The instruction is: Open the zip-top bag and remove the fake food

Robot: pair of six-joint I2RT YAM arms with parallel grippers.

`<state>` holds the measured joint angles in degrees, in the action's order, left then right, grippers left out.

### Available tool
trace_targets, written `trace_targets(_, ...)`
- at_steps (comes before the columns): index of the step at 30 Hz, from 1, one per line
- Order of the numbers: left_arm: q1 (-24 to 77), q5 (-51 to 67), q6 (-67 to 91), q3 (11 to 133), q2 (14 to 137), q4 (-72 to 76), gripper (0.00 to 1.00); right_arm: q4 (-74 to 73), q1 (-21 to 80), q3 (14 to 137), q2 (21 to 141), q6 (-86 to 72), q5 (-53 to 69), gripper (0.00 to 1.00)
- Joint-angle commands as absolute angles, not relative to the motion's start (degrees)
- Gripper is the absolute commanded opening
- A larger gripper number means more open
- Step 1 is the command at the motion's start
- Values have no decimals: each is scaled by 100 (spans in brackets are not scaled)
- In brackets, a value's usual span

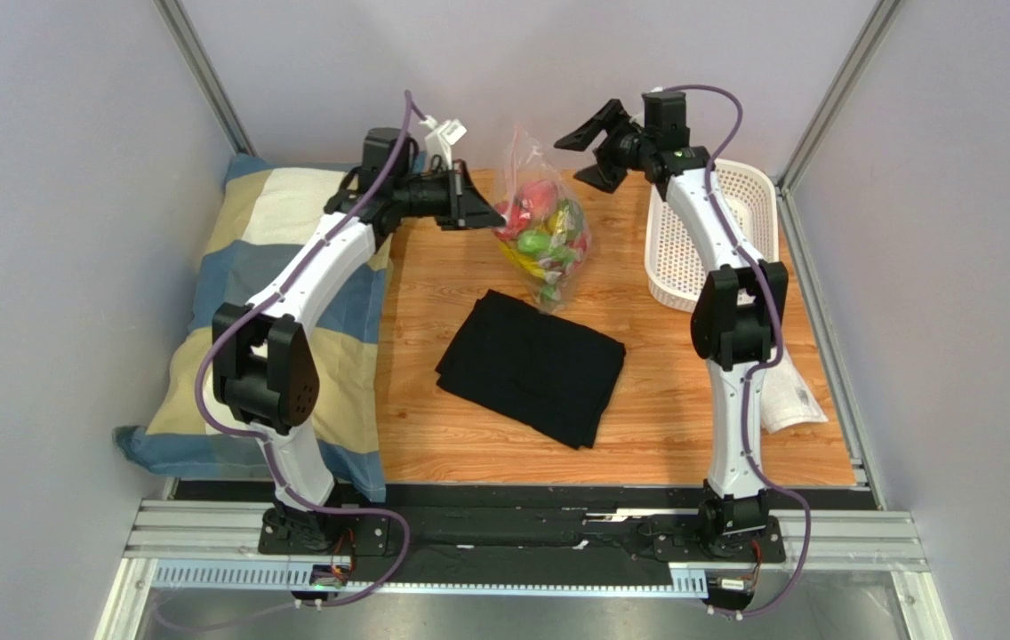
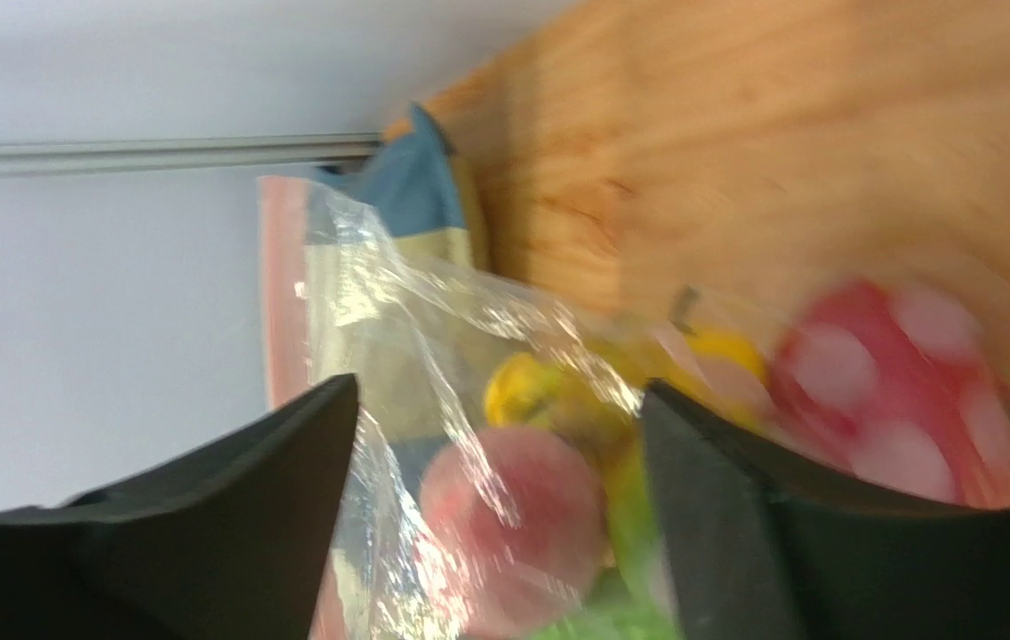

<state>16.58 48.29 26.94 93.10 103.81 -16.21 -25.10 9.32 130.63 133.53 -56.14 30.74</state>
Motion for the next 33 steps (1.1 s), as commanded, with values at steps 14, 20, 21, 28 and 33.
trace_targets(14,2645,4034,3235,9870,10406,-1450,0,-5502,1845,13816,12304,-2294,2442,65)
trace_targets(20,2698,3938,3164,9826,10389,-1599,0,-5396,2056,13896,12402,-2277,2602,64)
trace_targets(21,2698,3938,3147,9835,10389,-1626,0,-5423,2065,13896,12401,-2242,2558,65)
trace_targets(28,2698,3859,2962,9844,10240,-1854,0,-5388,2100,13755,12472,-2329,2074,31)
trace_targets(33,2707,3920,3006,9861,10257,-1890,0,-5335,2144,13729,12498,-2321,2267,41)
